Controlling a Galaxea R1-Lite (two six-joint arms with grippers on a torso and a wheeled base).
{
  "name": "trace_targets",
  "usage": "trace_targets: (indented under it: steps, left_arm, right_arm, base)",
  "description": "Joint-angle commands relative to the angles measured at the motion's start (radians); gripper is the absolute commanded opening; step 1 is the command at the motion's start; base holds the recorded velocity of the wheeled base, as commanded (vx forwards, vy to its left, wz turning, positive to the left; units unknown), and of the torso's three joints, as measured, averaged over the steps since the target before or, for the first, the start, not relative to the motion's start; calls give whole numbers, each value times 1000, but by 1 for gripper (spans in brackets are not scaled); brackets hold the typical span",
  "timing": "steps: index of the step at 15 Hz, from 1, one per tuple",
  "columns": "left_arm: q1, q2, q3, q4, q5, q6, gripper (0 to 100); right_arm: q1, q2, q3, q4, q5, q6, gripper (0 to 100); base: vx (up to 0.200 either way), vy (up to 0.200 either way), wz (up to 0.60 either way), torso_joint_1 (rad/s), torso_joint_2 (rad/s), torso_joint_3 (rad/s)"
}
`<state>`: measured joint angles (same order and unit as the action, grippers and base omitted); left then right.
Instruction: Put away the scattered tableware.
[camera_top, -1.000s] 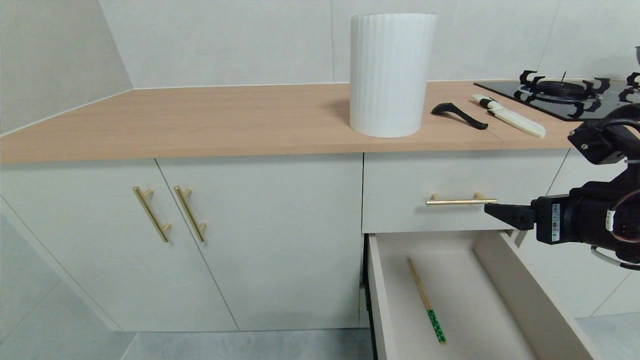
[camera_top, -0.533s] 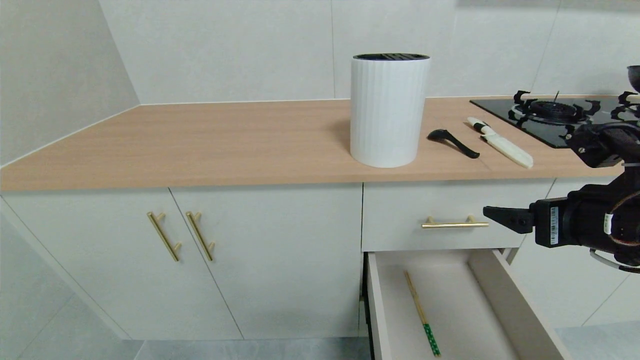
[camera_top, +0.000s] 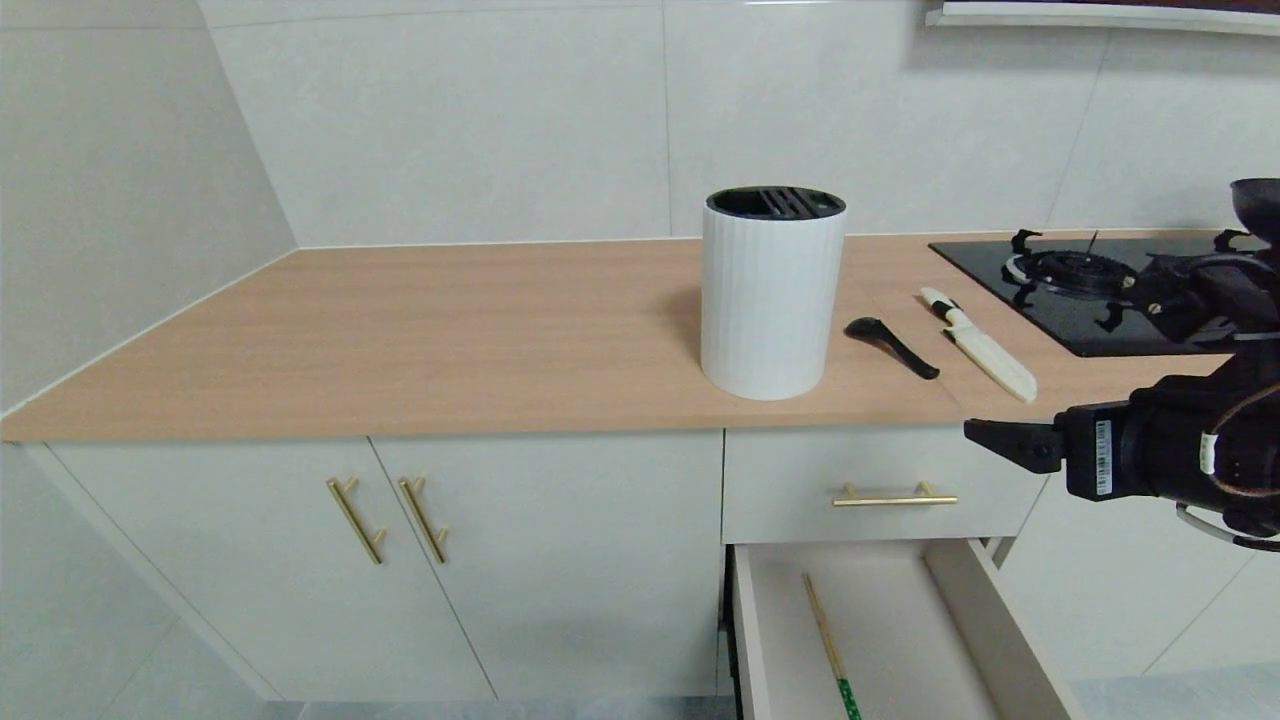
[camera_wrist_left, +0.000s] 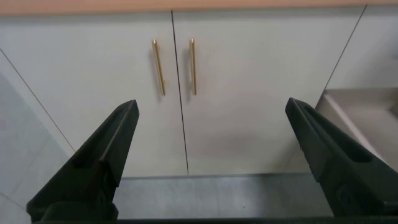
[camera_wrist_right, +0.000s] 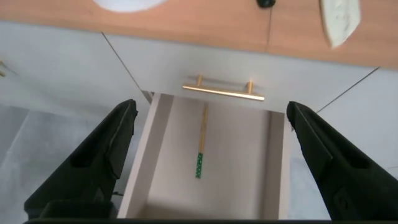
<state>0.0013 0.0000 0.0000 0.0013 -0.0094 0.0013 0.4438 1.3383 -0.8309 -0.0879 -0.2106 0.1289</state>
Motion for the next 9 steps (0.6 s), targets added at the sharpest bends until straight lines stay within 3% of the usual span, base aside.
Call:
trace_targets:
  steps: [1,3,6,8,9]
  left_arm:
    - [0,2,0,0,0,0,100]
    - [0,2,0,0,0,0,100]
    - [0,2,0,0,0,0,100]
    - [0,2,0,0,0,0,100]
    - [0,2,0,0,0,0,100]
  right_arm:
    - [1,9,1,-1,0,0,100]
    - [1,15,3,-1,0,1,100]
    - [1,32,3,-4,0,-55,100]
    - [-2,78,-17,-73,2,-91,100]
    - [-40,160,-83,-201,11,-95,100]
  base:
    - [0,0,0,212,-486,-286]
    - [0,0,0,193,-449,-259]
    - [0,0,0,62,-139,-79]
    - [0,0,0,13,-25,-13]
    - [0,0,0,0,0,0]
